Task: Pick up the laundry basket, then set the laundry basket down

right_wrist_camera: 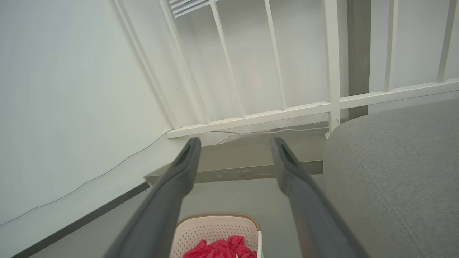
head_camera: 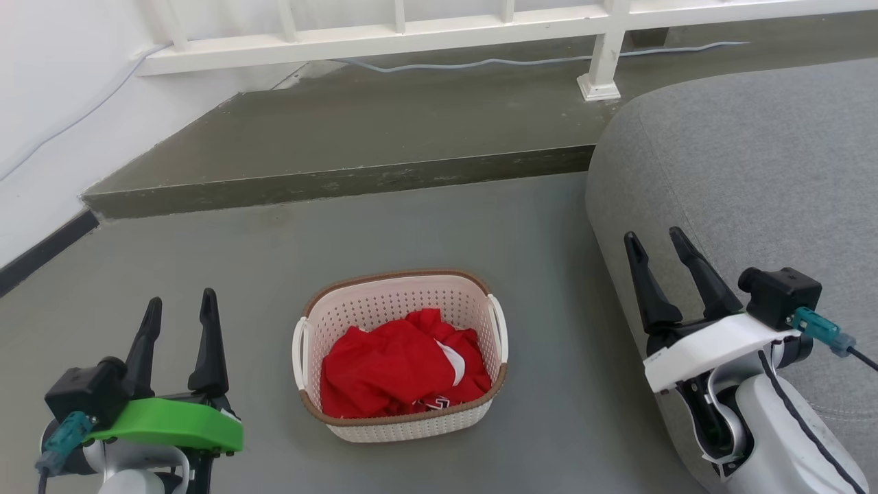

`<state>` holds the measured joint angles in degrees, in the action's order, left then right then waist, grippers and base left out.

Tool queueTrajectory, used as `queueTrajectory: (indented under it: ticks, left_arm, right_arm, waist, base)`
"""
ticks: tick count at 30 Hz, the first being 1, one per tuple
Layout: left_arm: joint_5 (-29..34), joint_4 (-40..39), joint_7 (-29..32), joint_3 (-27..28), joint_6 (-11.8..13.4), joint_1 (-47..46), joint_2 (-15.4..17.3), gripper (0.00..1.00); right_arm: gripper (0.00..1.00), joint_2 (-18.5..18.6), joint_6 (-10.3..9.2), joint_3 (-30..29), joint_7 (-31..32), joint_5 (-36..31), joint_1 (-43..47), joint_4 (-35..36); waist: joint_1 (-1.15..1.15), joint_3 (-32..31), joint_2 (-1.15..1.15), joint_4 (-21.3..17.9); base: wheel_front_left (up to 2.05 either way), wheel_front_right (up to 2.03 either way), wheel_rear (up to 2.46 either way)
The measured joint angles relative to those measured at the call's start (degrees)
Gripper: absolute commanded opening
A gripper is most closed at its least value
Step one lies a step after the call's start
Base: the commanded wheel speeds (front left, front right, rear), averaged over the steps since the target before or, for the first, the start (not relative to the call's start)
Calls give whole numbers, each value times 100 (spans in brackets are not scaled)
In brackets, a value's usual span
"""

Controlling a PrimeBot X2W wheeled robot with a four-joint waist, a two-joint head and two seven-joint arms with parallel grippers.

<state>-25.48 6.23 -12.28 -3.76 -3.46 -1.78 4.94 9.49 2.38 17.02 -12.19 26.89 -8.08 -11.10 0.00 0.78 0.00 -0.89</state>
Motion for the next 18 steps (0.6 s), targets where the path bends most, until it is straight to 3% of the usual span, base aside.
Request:
queueTrajectory:
  ticks: [9,18]
  left_arm:
    - [641,-76,-202,10,-13,-2,-10,100]
    - [677,-70,-216,82,-65,-4,-54,100]
  right_arm:
    - [100,-8,-3,83,-199,-664,-42,24]
    - [100,-77,2,2,-216,-727,-79,23]
  waist:
    - [0,11,0,3]
    - [0,25,0,3]
  base:
    - [0,0,0]
    - [0,0,0]
